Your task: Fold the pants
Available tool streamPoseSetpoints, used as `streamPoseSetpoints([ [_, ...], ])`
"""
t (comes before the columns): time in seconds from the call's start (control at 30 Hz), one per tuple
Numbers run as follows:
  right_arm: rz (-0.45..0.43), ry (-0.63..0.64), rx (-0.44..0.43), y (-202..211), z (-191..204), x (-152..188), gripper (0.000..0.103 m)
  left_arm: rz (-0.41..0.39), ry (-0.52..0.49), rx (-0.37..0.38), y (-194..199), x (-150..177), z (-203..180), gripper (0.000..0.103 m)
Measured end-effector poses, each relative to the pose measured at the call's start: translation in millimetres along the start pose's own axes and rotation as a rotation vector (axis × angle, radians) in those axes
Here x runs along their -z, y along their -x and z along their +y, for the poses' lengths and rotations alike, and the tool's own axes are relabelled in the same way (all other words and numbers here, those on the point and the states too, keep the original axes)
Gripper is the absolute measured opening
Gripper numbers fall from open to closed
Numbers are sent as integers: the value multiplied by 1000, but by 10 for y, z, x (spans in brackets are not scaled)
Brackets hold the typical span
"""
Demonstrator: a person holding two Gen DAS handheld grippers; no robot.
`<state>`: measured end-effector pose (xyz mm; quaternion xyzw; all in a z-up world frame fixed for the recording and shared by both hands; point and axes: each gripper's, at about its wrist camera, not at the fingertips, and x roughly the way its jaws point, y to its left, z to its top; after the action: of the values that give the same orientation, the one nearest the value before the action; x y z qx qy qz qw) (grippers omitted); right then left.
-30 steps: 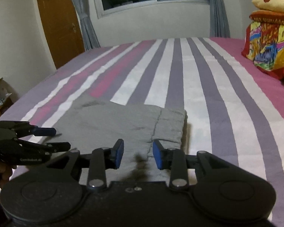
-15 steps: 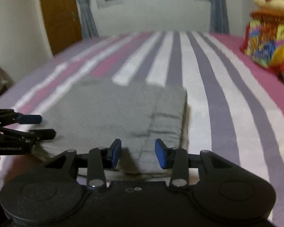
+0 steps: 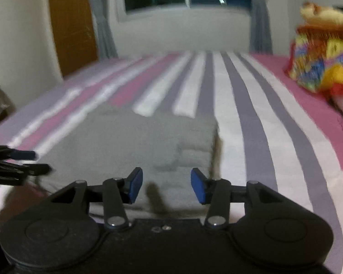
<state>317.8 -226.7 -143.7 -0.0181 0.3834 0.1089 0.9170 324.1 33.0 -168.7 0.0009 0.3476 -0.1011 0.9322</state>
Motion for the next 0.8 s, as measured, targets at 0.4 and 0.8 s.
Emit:
streamPoseSetpoints([
  [0.4,-59,-34,-74,61,-102,28,57,26,-12,-13,-68,-36,15,83],
  [0.8,-62,-372,-256,-67,-757,118,69,42,121,154,-174,-65,343,98],
])
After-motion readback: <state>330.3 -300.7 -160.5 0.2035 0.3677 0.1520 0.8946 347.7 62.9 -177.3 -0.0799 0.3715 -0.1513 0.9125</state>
